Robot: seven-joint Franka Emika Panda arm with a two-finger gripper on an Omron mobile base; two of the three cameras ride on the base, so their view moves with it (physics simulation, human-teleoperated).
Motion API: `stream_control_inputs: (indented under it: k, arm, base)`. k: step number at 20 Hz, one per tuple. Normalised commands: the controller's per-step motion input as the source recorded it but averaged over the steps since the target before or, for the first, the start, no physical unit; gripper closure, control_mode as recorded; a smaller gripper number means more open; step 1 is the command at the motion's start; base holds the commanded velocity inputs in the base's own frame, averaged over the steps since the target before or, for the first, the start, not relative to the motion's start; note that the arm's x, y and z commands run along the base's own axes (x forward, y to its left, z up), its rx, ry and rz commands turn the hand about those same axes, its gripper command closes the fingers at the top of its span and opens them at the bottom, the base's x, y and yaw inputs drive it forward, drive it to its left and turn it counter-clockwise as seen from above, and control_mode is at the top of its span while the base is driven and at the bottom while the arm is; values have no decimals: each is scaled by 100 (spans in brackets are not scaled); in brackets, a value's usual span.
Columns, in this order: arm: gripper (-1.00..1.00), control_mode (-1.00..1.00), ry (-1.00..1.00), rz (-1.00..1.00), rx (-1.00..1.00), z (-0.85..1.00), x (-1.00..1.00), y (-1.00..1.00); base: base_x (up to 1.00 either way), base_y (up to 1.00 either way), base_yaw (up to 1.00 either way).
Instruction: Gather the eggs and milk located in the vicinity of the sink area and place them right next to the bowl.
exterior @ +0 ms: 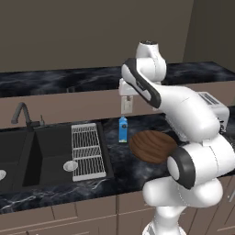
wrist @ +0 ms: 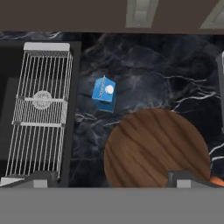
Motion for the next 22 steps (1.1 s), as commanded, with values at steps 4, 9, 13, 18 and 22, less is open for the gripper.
stream_control_inputs:
  k: [4, 9, 13, 18, 22]
  arm:
    - [-100, -100, 1, -5, -10, -30, 52, 39]
    - [-100, -100, 1, -15, -11, -51, 43, 14]
    - [-100, -100, 15, -26, 0, -48, 30, 0]
    - [-100, -100, 13, -11, 3, -11, 20, 1]
    - [-100, -100, 3, -3, 0, -6, 24, 0]
  base:
    - [0, 0, 0]
    - [0, 0, 0]
    - [0, 0, 0]
    - [0, 0, 0]
    - [0, 0, 0]
